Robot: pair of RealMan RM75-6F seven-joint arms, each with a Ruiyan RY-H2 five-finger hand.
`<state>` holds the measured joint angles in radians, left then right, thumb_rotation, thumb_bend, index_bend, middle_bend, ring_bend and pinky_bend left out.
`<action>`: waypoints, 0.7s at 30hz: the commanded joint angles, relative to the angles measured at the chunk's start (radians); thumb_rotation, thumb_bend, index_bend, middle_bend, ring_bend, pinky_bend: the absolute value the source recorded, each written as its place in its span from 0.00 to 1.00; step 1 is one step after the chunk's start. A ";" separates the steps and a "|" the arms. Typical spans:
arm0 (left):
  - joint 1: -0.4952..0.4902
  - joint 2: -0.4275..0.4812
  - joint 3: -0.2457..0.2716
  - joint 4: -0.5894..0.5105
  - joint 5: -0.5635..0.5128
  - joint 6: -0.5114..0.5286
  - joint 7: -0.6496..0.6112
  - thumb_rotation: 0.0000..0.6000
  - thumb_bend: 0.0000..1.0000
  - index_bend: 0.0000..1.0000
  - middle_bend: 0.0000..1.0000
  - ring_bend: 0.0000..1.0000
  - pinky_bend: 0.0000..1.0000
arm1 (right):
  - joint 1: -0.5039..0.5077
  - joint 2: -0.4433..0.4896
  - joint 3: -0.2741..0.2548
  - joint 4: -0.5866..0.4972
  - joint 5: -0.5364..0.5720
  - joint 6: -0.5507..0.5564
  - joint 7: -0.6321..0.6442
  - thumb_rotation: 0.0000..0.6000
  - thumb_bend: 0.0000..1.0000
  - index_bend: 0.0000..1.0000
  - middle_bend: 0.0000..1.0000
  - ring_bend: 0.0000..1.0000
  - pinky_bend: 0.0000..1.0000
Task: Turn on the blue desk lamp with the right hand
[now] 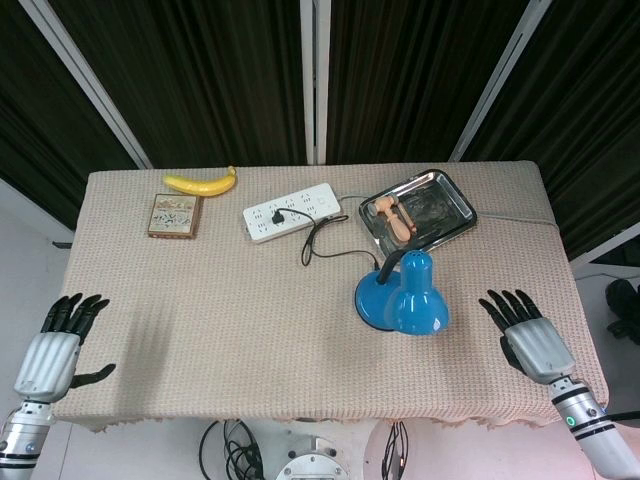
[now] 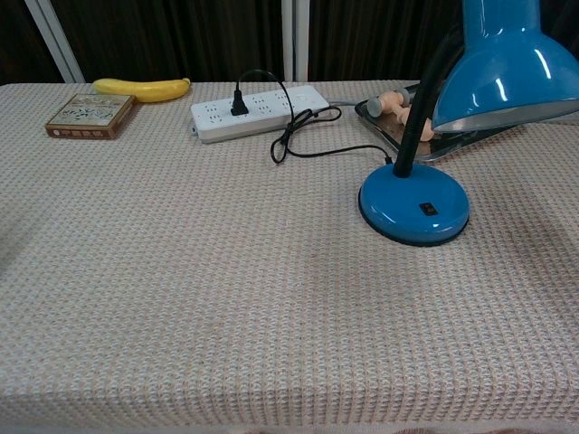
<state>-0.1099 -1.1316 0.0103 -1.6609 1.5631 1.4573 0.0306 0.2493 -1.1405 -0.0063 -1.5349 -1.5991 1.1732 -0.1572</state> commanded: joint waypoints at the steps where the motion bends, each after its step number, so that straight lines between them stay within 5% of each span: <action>1: 0.002 0.001 0.000 0.003 0.002 0.004 -0.007 1.00 0.03 0.12 0.08 0.00 0.00 | 0.058 -0.047 0.012 -0.023 0.039 -0.086 -0.088 0.98 0.68 0.03 0.01 0.00 0.00; 4: 0.004 0.000 0.002 0.007 0.002 0.004 -0.014 1.00 0.03 0.12 0.08 0.00 0.00 | 0.086 -0.088 0.027 -0.020 0.056 -0.112 -0.127 0.91 0.69 0.03 0.15 0.01 0.00; 8: 0.005 -0.001 0.002 0.015 -0.001 0.004 -0.025 1.00 0.03 0.12 0.08 0.00 0.00 | 0.115 -0.126 0.041 -0.026 0.080 -0.139 -0.166 0.83 0.74 0.05 0.32 0.16 0.00; 16: 0.008 -0.002 0.002 0.028 0.001 0.009 -0.040 1.00 0.03 0.12 0.08 0.00 0.00 | 0.168 -0.174 0.062 -0.057 0.154 -0.198 -0.280 0.76 0.78 0.13 0.44 0.38 0.01; 21: 0.013 0.003 0.002 0.029 0.000 0.016 -0.044 1.00 0.03 0.12 0.08 0.00 0.00 | 0.194 -0.178 0.054 -0.083 0.196 -0.242 -0.322 0.71 0.78 0.12 0.53 0.59 0.33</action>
<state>-0.0966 -1.1289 0.0126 -1.6316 1.5634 1.4736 -0.0130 0.4346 -1.3175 0.0504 -1.6079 -1.4130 0.9420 -0.4682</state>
